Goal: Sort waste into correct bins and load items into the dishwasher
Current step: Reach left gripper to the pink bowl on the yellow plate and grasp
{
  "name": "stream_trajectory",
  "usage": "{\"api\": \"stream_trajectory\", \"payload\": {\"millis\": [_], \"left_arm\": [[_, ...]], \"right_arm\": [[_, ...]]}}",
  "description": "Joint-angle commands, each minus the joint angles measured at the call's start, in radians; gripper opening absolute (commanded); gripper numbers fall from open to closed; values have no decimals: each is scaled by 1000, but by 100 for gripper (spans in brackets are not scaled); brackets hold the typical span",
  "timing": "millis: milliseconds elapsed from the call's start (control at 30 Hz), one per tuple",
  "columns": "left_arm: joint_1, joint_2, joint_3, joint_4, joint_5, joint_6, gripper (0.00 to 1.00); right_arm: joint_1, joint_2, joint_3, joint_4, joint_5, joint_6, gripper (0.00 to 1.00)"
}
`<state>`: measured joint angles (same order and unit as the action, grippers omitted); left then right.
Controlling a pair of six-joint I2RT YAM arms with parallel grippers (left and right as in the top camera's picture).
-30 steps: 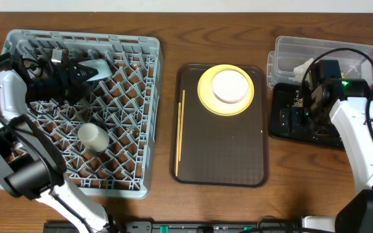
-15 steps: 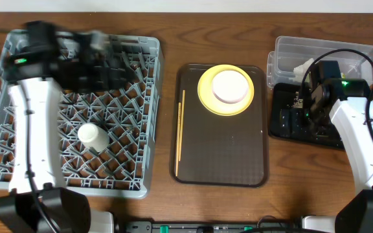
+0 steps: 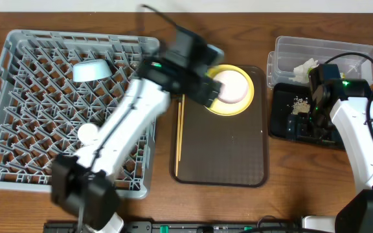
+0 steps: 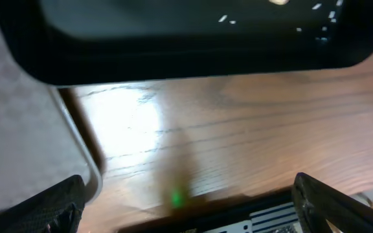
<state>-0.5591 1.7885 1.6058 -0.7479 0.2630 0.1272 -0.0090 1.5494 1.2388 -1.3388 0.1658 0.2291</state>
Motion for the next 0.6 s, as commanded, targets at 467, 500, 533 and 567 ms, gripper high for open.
{"api": "stream_trajectory", "payload": {"millis": [467, 500, 533, 567], "left_arm": [[-145, 329, -2, 251, -108, 18, 80], [-145, 340, -2, 253, -108, 18, 79], [-145, 350, -2, 253, -108, 18, 77], [-145, 360, -2, 253, -108, 18, 74]], "right_arm": [[-14, -14, 7, 0, 47, 43, 99], [-14, -14, 7, 0, 47, 43, 99], [-14, -14, 7, 0, 47, 43, 99], [-14, -14, 7, 0, 47, 43, 99]]}}
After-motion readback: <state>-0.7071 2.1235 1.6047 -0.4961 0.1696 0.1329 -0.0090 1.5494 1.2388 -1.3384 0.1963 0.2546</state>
